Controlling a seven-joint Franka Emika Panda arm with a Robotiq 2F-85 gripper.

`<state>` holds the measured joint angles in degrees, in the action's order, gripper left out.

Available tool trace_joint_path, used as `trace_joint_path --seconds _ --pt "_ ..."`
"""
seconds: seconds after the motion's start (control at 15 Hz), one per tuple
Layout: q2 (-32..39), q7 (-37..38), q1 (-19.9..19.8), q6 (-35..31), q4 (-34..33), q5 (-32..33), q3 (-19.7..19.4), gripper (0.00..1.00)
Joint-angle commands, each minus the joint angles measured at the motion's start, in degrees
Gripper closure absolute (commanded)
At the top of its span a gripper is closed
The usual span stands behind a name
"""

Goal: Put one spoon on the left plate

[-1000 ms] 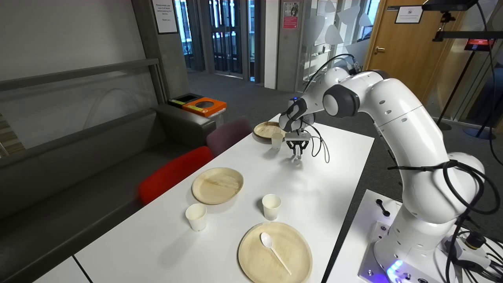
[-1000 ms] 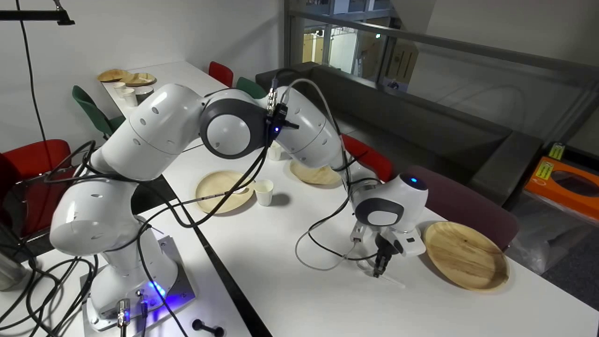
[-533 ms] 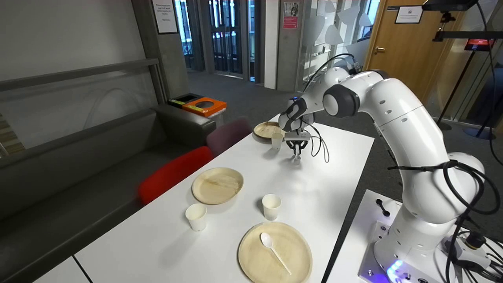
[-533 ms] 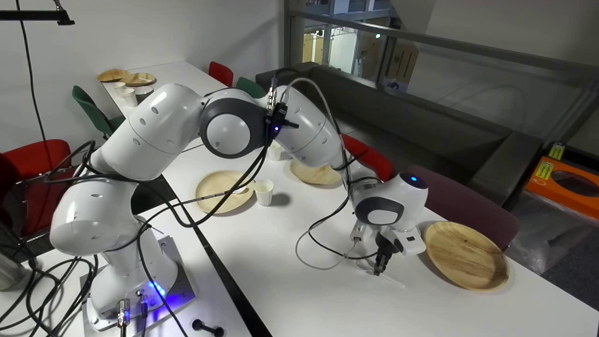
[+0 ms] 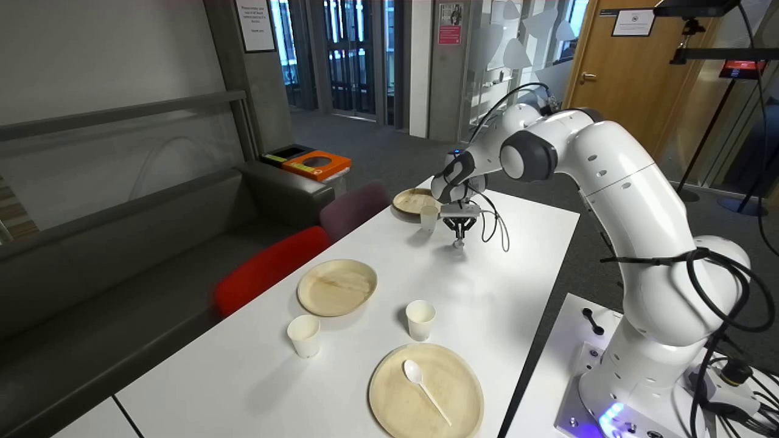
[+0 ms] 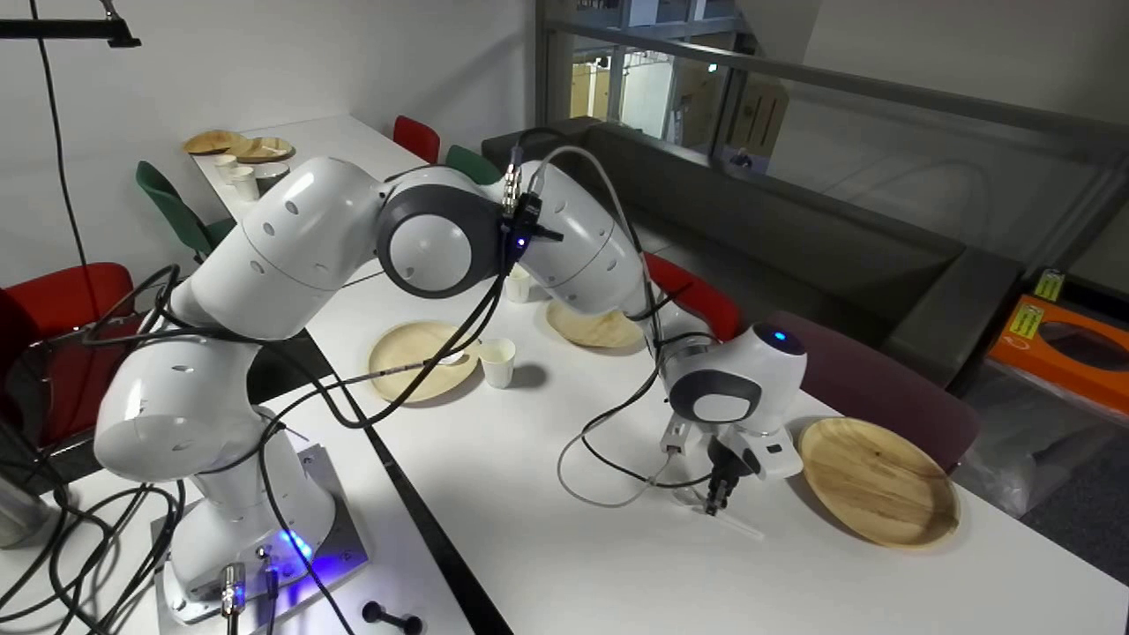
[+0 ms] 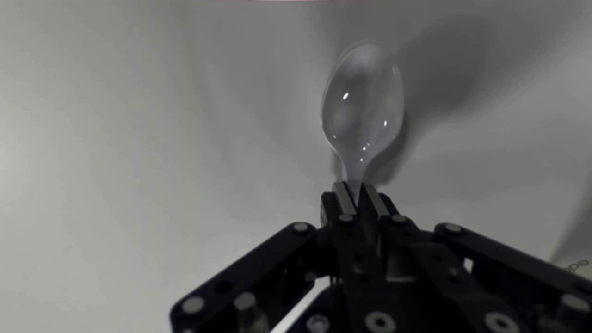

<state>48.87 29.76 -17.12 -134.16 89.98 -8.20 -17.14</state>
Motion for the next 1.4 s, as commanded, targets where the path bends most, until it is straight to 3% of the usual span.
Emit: trace_joint_path --seconds 0.0,0.73,1.13,1.33 --pt "-2.0 -2.6 -0.4 0.5 0.9 -0.9 0.4 0.98" --pt "-3.4 -4.8 0.1 0.2 1.4 -0.1 0.0 0.98" --pt "0.3 10.7 6.6 -15.6 2.4 2.0 -7.4 0.98" --pt "1.9 15.7 9.6 -16.0 2.5 4.0 -10.9 0.98"
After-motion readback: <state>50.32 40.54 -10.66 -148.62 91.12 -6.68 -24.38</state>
